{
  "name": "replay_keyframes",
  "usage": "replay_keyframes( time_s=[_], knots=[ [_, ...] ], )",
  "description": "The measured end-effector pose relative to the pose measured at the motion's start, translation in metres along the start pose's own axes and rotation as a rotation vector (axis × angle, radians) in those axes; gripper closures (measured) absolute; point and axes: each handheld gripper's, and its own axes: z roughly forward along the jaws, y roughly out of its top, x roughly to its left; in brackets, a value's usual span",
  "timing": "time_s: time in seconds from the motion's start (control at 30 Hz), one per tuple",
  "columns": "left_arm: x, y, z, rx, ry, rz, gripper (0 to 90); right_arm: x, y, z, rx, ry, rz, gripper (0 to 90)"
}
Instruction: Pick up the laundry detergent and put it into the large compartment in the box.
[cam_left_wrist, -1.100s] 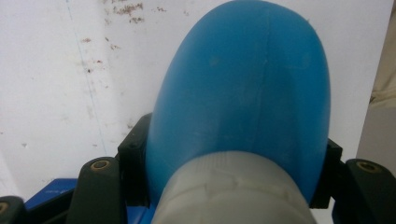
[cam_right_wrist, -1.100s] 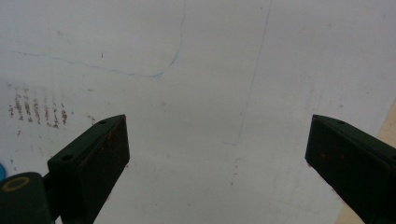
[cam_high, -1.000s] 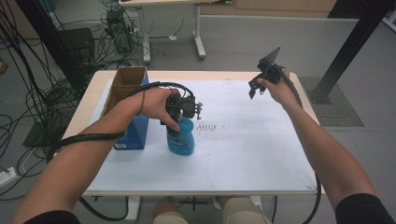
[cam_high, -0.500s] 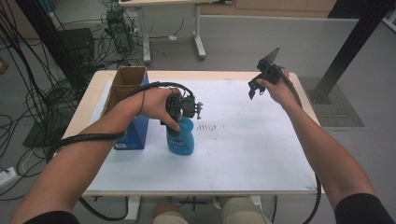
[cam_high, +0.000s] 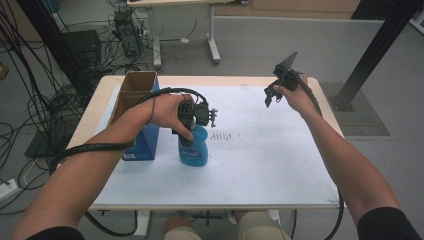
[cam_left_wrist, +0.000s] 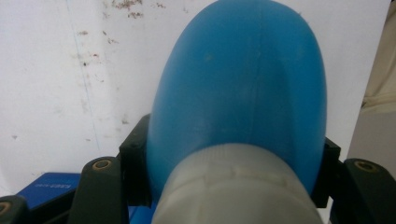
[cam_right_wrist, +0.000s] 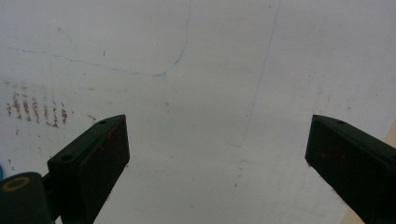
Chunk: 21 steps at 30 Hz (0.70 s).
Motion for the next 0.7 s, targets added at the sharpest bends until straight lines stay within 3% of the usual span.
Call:
replay_keyframes(
  time_s=[0.17,0.3,0.53,0.7],
  knots=[
    [-0.001,0.0,-0.002,0.0,0.001,-0.017,37.9,0.002,0.0,0.001,0.002,-0.001,-0.005,6.5],
    [-0.002,-0.003,-0.011,-0.018,0.015,-0.058,38.1,0.002,0.0,0.0,0.002,-0.002,-0.004,6.5],
    [-0.002,-0.004,-0.041,-0.02,0.028,-0.154,38.2,0.005,-0.002,-0.001,0.0,0.0,-0.017,6.5],
    [0.001,-0.002,-0.071,-0.014,0.026,-0.253,38.2,0.009,-0.002,0.0,0.001,0.006,-0.032,6.5]
  ],
)
